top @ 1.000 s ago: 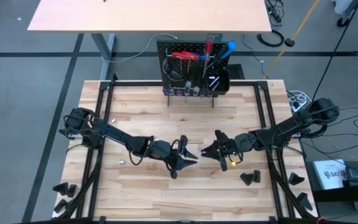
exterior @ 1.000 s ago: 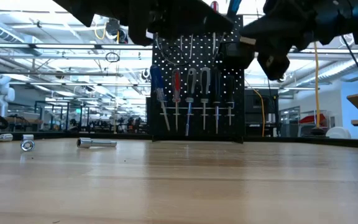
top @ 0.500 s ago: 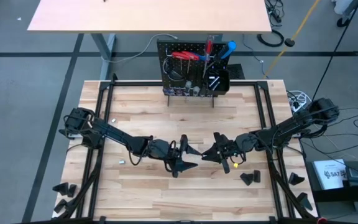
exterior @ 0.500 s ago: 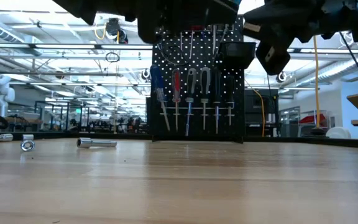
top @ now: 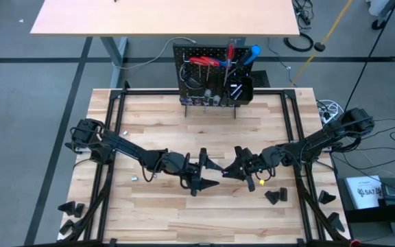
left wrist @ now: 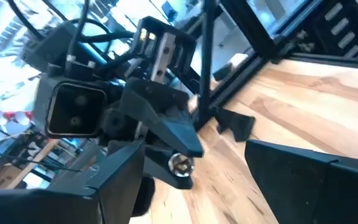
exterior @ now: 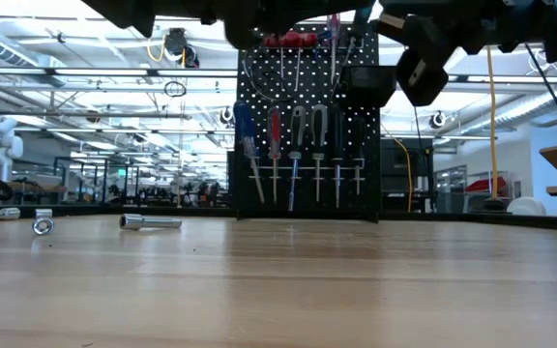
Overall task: Hang tools onto peg board
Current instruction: Put the silver socket into the black bin on the peg board
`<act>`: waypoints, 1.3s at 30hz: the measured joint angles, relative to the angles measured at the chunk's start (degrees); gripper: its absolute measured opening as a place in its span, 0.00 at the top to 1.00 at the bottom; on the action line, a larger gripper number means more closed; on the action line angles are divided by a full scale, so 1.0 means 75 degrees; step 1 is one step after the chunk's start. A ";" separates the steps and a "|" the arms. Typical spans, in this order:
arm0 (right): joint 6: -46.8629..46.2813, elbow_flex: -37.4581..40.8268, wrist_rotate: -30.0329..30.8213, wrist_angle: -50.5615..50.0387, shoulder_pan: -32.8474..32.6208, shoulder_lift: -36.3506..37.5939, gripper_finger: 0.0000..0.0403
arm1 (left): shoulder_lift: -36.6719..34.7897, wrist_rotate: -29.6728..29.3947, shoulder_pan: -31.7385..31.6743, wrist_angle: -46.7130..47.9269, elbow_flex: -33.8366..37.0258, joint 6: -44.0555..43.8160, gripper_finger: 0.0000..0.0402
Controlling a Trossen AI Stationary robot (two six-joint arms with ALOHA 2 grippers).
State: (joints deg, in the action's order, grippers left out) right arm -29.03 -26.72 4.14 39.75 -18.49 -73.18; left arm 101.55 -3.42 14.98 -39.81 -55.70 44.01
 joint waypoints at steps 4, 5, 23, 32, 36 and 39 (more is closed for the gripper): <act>-0.0002 0.0000 -0.0102 0.0021 0.0001 0.0002 0.88 | 0.0332 -0.0020 -0.0079 -0.0475 -0.0050 0.0003 0.29; -0.0001 0.0000 -0.0122 0.0049 0.0001 0.0002 0.88 | 0.0444 -0.0032 -0.0088 -0.0473 -0.0119 0.0012 0.29; 0.0289 0.0003 -0.0138 -0.0020 0.0001 0.0000 0.88 | 0.1065 -0.1034 0.0117 -0.0250 -0.0842 0.1553 0.35; 0.0299 0.0003 0.0025 -0.0052 0.0022 -0.0006 0.88 | 0.1059 -0.1145 0.0190 -0.0259 -0.0845 0.1635 0.61; 0.0230 0.0008 0.0068 0.0008 0.0051 -0.0006 0.88 | 0.1050 -0.1304 0.0149 -0.0258 -0.0845 0.1643 0.71; 0.0166 0.0016 0.0065 0.0120 0.0051 -0.0006 0.88 | 0.1050 -0.1366 0.0153 -0.0272 -0.0845 0.1670 0.77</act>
State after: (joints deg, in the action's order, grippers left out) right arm -27.78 -26.60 4.62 40.65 -18.10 -73.23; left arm 109.43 -13.66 16.13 -41.85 -62.04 56.54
